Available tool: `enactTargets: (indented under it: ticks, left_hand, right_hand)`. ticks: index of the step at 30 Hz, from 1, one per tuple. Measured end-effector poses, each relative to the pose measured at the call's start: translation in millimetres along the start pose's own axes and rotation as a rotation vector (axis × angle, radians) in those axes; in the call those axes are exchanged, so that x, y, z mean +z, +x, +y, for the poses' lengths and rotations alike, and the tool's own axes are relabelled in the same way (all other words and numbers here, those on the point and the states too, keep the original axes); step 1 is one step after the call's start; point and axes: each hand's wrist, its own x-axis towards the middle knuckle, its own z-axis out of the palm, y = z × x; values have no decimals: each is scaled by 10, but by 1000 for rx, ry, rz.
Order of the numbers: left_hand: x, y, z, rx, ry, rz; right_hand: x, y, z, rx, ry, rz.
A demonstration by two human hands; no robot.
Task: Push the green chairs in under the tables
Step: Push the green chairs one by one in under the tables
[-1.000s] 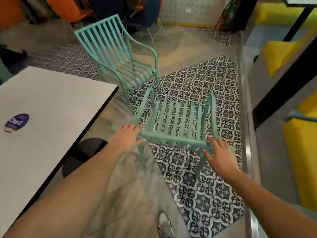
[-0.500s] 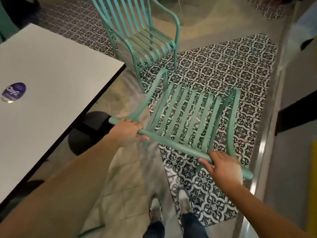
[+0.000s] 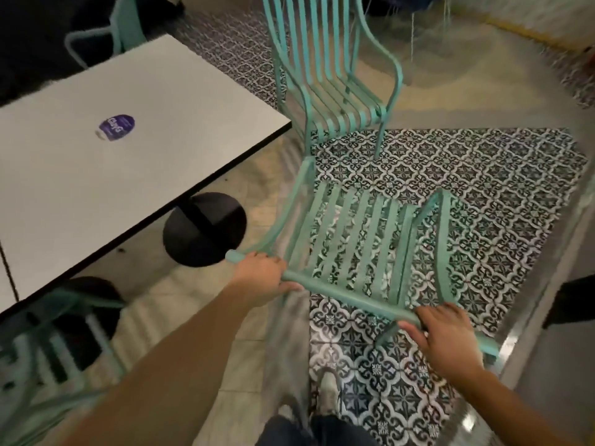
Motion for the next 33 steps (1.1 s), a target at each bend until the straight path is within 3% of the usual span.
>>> enactTargets:
  ticks: [11,17,33]
  left_hand:
    - [381,-1223,278,-291,-74,9]
    - [552,-1737,453,-455,-201,11]
    - [633,-2158,1237,-890,-369,35]
  right_hand:
    - [-19,-51,-215,-277,-23,17]
    - [-62,35,-396,-395,-56,-123]
    - [-396,628,-588,-699,-76,-289]
